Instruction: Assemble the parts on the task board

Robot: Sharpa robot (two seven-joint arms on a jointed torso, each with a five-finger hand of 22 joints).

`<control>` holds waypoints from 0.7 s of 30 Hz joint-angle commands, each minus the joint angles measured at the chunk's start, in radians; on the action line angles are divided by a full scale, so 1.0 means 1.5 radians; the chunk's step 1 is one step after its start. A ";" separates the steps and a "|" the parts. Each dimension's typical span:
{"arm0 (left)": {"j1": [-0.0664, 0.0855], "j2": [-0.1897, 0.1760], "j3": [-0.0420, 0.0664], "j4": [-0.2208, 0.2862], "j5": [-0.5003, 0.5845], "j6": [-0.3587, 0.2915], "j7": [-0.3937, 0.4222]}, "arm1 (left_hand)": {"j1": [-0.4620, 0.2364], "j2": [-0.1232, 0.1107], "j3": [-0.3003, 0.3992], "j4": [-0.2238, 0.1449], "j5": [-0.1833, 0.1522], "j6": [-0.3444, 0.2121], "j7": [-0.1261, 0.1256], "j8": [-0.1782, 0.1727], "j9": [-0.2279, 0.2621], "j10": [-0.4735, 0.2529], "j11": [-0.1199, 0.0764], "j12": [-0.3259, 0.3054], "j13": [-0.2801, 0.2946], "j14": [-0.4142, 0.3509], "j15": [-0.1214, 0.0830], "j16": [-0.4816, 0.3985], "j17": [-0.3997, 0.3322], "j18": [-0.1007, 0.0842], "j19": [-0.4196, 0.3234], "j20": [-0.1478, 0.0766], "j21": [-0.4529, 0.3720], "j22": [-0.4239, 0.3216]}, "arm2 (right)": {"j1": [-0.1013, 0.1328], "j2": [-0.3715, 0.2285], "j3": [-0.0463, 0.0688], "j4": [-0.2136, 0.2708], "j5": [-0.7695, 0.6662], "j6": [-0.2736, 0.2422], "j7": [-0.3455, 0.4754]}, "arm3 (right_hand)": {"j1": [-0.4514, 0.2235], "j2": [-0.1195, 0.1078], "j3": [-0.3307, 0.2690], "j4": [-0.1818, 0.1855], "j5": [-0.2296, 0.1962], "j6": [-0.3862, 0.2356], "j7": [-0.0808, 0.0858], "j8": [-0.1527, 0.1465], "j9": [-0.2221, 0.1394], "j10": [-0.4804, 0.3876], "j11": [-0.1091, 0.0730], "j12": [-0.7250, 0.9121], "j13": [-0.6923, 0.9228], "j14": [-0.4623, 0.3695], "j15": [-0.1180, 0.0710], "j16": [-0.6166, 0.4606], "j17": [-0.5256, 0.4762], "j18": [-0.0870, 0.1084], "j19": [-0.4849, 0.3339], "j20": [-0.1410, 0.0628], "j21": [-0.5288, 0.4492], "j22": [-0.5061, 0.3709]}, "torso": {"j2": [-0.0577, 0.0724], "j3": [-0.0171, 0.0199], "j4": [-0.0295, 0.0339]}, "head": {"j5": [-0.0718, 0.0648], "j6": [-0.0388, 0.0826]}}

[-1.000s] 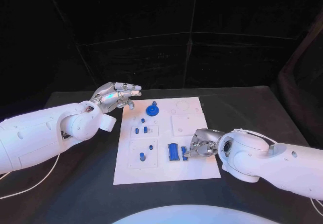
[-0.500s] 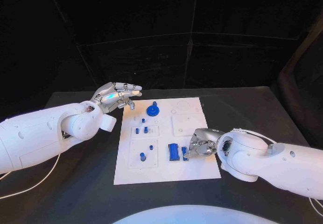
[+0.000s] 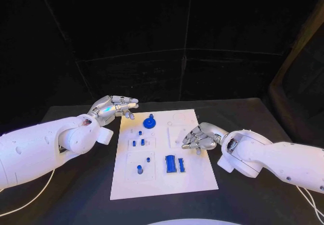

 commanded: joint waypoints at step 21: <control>-0.024 0.074 -0.004 -0.120 0.096 -0.061 0.093 | -0.004 0.012 -0.050 0.018 -0.001 -0.007 -0.008 -0.038 -0.001 0.025 0.030 -0.134 -0.009 -0.058 0.068 -0.438 -0.257 0.011 -0.145 0.079 -0.274 -0.225 | 0.028 0.182 0.017 -0.358 0.510 0.052 0.415 | 0.001 0.033 0.030 -0.116 -0.046 -0.003 0.017 -0.048 -0.131 0.032 0.038 -0.169 -0.399 -0.045 0.068 -0.393 -0.358 0.009 0.001 0.080 -0.367 -0.260 | -0.055 -0.0026 -0.0037 | -0.003 0.097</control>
